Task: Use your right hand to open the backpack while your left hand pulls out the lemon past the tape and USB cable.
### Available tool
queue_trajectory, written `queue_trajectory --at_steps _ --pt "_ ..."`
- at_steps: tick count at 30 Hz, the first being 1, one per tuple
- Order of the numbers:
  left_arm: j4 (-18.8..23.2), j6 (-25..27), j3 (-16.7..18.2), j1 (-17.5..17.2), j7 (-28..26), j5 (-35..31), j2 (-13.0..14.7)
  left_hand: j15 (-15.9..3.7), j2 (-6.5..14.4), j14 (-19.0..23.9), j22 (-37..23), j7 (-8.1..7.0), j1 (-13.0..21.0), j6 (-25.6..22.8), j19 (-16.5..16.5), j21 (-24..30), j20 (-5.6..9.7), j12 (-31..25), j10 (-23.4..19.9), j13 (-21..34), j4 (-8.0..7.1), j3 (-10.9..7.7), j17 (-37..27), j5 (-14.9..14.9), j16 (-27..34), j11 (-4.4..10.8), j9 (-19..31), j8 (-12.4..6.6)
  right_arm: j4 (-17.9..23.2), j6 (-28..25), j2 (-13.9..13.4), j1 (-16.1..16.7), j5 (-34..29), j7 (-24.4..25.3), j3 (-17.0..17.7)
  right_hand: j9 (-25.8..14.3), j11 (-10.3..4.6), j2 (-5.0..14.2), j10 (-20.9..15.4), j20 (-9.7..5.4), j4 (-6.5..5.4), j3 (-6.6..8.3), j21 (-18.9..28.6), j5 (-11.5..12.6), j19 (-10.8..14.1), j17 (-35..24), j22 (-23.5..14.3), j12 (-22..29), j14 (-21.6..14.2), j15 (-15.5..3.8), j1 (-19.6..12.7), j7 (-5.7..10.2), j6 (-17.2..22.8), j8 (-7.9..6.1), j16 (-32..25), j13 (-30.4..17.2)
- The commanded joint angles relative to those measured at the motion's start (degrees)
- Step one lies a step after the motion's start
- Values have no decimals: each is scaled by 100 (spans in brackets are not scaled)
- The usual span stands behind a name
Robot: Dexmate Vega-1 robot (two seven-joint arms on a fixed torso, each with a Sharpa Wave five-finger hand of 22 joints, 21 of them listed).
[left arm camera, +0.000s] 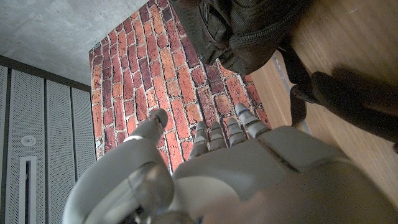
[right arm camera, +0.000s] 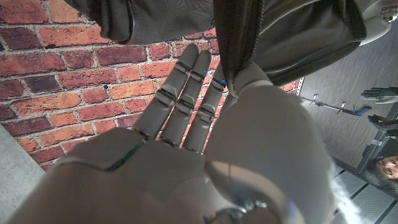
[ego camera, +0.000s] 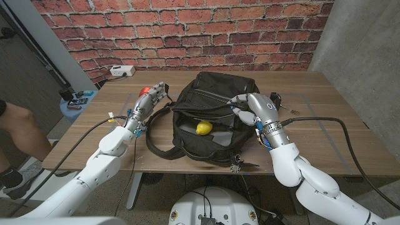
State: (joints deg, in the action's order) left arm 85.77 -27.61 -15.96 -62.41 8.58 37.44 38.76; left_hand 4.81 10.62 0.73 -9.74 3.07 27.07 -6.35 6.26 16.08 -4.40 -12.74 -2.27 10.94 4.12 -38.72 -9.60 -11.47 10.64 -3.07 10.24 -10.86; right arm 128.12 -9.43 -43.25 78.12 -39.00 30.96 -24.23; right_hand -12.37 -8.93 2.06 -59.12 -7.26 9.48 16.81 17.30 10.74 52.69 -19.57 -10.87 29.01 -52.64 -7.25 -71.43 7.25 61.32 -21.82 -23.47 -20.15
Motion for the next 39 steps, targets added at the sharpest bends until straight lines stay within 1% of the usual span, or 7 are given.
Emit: queue_trajectory --at_steps 1,11,18,23,26,27,39 --pt "329 -58 51 -257 -111 -158 174 17 -8 50 -31 9 81 -94 67 -31 -13 -34 -61 6 39 -18 -12 -49 32 -7 11 -61 -92 1 120 -200 393 -185 86 -26 16 7 -74 -321 -11 -28 32 6 40 -21 -14 42 -74 -659 -77 -21 19 -8 0 -31" --pt "724 88 186 -463 -360 -160 285 11 -7 77 -32 2 114 -131 101 -41 -12 -32 -87 7 76 -19 -13 -55 27 -10 13 -58 -46 -162 191 -422 659 -409 137 -24 11 13 -57 -316 -16 -52 33 10 20 -30 -14 40 -90 -658 -110 -28 0 11 11 -51" --pt "1008 187 282 -609 -593 -277 360 9 -6 85 -33 6 135 -137 110 -54 -17 -28 -95 8 98 -17 -14 -58 21 -1 14 -48 5 -224 143 -611 850 -653 171 -23 10 24 -58 -316 -22 -71 38 14 12 -47 -14 42 -107 -657 -131 -46 6 18 11 -62" --pt "1220 324 336 -748 -587 -260 505 4 -1 138 -34 0 161 -185 123 -70 -20 -40 -149 10 122 -16 -16 -63 30 10 16 -53 40 -308 143 -693 987 -760 194 -22 11 34 -56 -315 -30 -91 37 18 -8 -60 -15 45 -120 -656 -147 -47 19 20 12 -76" --pt "1368 367 366 -851 -596 -270 573 9 3 161 -34 5 175 -203 129 -78 -20 -44 -174 12 133 -16 -17 -65 33 13 17 -52 88 -408 173 -694 1035 -759 211 -22 9 33 -56 -308 -28 -103 38 23 -16 -68 -14 45 -122 -657 -163 -49 21 24 15 -80" --pt "1418 381 373 -883 -604 -278 590 15 5 167 -35 3 184 -205 133 -83 -21 -46 -186 13 140 -15 -18 -67 31 59 17 -48 101 -408 154 -688 1039 -758 218 -22 8 35 -55 -308 -28 -106 39 24 -16 -68 -14 43 -120 -657 -167 -45 17 27 18 -78" --pt "1945 423 582 -1422 -796 -394 773 4 8 216 -37 -8 217 -259 165 -99 -25 -46 -222 17 165 -8 -22 -72 35 25 20 -50 189 -506 133 -588 1228 -668 324 -22 15 47 -55 -302 -34 -141 48 37 -25 -92 -14 39 -128 -656 -206 -63 6 45 26 -87"
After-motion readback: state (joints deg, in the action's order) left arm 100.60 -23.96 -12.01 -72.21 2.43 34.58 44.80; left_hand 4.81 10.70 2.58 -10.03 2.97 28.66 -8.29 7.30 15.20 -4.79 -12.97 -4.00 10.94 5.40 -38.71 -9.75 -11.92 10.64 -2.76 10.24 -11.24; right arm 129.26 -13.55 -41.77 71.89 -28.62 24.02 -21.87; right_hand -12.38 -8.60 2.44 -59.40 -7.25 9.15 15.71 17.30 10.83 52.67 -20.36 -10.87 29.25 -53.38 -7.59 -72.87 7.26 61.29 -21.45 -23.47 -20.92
